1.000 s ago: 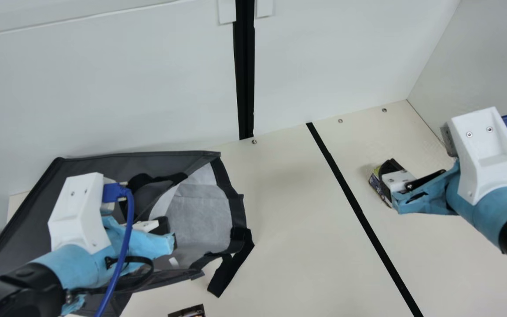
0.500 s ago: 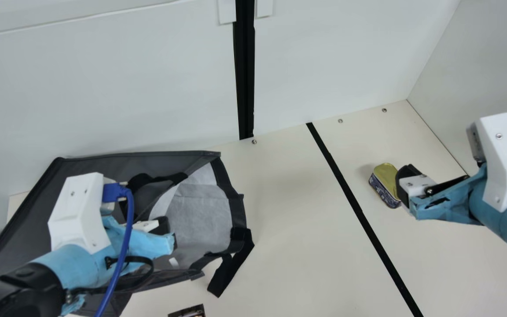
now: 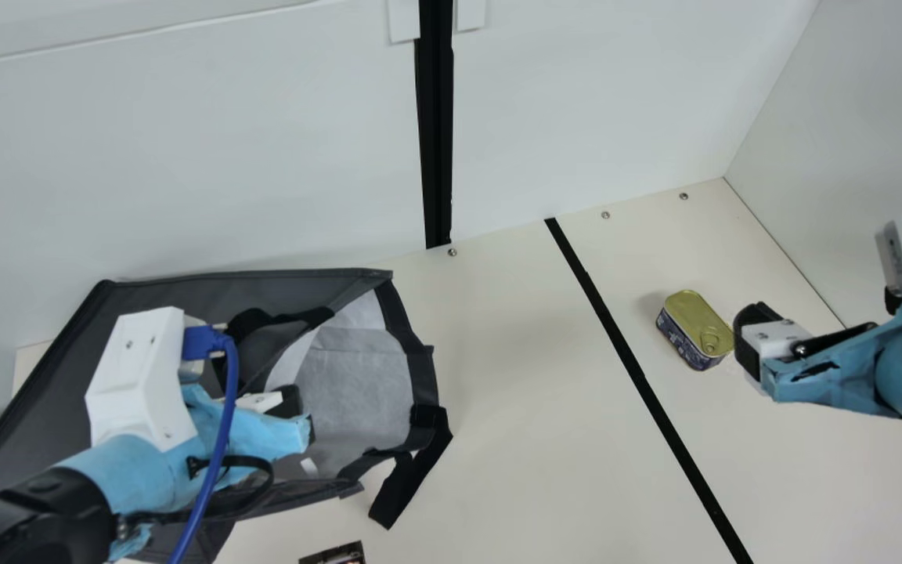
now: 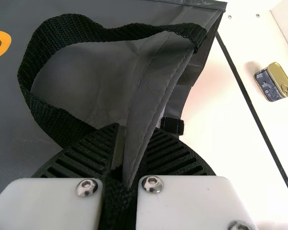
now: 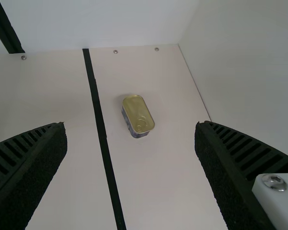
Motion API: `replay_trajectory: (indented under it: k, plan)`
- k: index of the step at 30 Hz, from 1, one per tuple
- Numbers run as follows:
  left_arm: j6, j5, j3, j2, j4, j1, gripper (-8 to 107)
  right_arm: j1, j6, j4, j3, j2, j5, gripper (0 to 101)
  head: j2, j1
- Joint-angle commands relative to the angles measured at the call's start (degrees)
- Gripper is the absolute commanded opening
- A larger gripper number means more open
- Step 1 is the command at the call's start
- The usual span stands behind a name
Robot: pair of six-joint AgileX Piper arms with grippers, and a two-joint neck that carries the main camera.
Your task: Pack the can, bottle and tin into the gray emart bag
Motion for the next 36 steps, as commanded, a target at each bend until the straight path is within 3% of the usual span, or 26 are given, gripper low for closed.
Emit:
replay_trajectory:
  k: [1, 17, 36]
  plan:
    - [0.0, 0.0, 0.0, 0.0, 0.0, 0.0, 10, -0.97, -0.45, 0.36, -0.25, -0.01, 0.56, 91, -0.05, -1.39]
    - [0.0, 0.0, 0.0, 0.0, 0.0, 0.0, 10, -7.33, -1.12, 2.47, -3.22, 0.25, 5.8, 91, -0.05, -1.39]
    - [0.0, 0.0, 0.0, 0.0, 0.0, 0.0, 10, -8.77, 0.63, 4.86, -0.9, 0.74, 5.8, 91, -0.05, -1.39]
